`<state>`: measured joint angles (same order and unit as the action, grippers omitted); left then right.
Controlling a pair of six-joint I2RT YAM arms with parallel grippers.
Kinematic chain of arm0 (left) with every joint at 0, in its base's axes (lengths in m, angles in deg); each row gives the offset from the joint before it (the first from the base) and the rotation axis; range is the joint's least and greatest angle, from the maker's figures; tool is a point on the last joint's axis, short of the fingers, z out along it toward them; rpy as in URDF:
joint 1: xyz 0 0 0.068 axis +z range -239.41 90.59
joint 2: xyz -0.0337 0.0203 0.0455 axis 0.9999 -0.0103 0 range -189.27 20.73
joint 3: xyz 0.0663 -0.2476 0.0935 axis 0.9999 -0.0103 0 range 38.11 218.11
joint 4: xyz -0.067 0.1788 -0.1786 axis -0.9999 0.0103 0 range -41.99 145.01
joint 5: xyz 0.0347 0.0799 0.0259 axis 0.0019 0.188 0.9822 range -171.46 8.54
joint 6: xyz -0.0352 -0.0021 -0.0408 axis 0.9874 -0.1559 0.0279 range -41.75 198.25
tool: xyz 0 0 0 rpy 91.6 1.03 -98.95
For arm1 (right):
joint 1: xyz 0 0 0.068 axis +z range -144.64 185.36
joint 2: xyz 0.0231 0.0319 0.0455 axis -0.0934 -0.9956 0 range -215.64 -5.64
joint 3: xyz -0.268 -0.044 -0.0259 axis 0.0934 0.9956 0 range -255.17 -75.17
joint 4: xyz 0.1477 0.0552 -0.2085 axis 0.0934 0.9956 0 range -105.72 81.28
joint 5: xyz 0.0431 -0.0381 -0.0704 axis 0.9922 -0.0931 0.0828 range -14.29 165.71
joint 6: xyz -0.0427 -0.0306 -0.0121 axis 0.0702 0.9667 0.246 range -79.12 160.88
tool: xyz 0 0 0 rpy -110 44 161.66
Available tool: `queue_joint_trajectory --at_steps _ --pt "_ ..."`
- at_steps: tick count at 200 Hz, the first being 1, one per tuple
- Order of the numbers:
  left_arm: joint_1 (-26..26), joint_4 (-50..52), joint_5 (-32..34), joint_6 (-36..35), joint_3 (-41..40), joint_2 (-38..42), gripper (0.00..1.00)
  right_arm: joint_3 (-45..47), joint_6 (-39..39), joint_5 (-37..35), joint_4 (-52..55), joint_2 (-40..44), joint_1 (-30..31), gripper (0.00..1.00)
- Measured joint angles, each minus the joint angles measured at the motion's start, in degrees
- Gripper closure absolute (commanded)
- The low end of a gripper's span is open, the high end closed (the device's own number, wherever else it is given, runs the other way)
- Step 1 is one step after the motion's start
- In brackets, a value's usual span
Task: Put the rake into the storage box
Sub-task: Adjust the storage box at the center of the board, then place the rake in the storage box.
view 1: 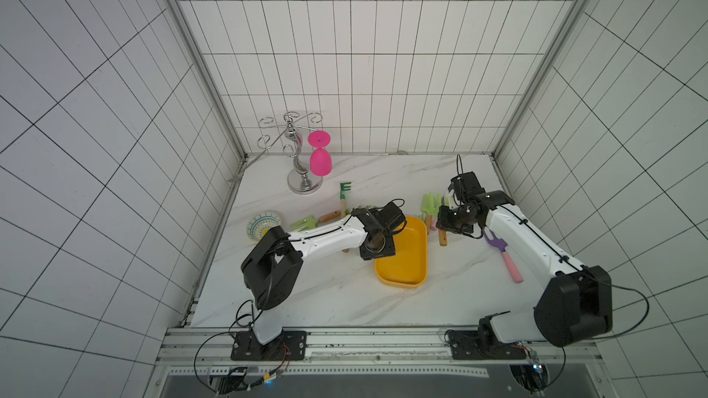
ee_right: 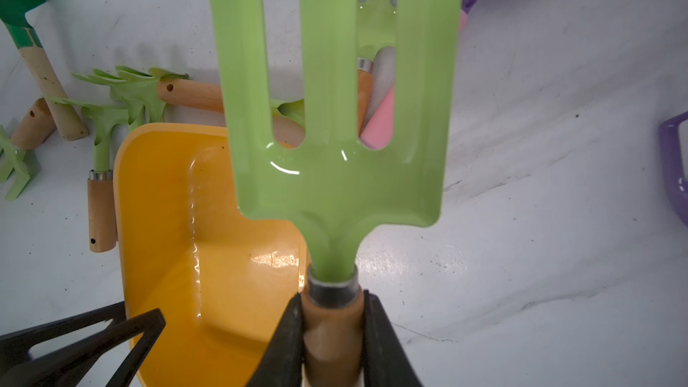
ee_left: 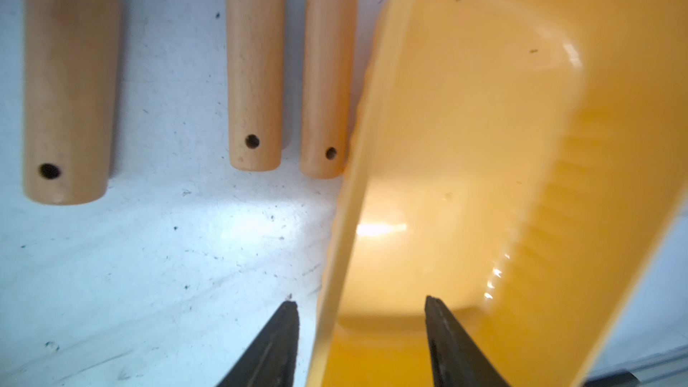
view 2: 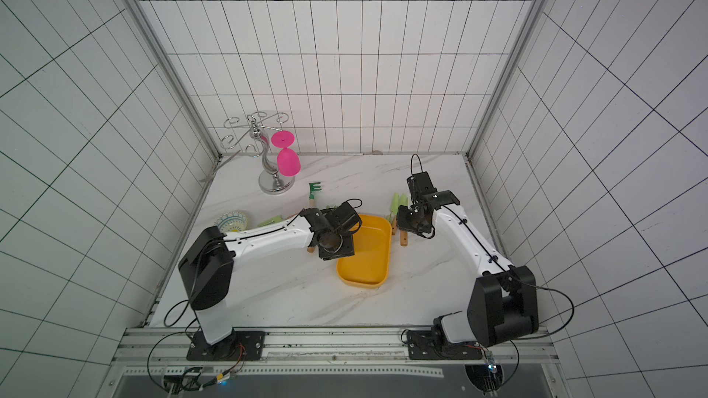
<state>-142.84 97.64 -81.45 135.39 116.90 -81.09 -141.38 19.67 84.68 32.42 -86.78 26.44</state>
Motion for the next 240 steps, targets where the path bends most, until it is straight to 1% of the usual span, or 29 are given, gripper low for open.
queue_joint_trajectory --at_steps 24,40,62,73,88,112,141,161,198,240 --pt "-1.7 -2.7 2.1 -2.9 -2.4 8.3 0.42 -1.4 -0.7 -0.4 0.0 0.0 3.0 0.75" --pt "-2.4 -7.5 1.5 -5.4 -6.8 14.2 0.42 -2.7 -1.8 -1.1 0.0 -0.1 5.3 0.75" --pt "-2.4 -17.0 -2.2 -8.3 -15.8 21.4 0.41 -3.8 -4.5 -2.7 -0.8 -0.1 8.7 0.75" --pt "-2.1 -22.6 -4.6 -9.2 -20.1 23.6 0.38 -3.8 -6.1 -3.8 -1.3 -0.1 10.4 0.74" --pt "-1.4 -29.6 -7.5 -10.0 -24.6 25.4 0.37 -3.8 -8.9 -5.4 -1.9 -0.1 12.4 0.74" --pt "0.6 -38.1 -12.1 -11.0 -27.8 25.9 0.35 -3.8 -13.1 -7.0 -3.4 0.0 15.0 0.74" --pt "3.4 -44.7 -17.8 -12.7 -28.1 25.6 0.35 -3.8 -18.0 -8.5 -5.6 0.2 17.6 0.75" --pt "4.9 -48.7 -21.6 -13.6 -28.1 24.0 0.35 -3.8 -20.4 -9.3 -7.0 0.4 19.2 0.75" --pt "5.9 -51.3 -26.1 -14.8 -28.1 20.2 0.36 -3.8 -23.3 -10.4 -8.2 0.9 21.1 0.74" --pt "6.3 -53.1 -28.0 -15.2 -28.1 17.9 0.37 -3.8 -25.2 -11.3 -8.9 1.5 23.0 0.75"
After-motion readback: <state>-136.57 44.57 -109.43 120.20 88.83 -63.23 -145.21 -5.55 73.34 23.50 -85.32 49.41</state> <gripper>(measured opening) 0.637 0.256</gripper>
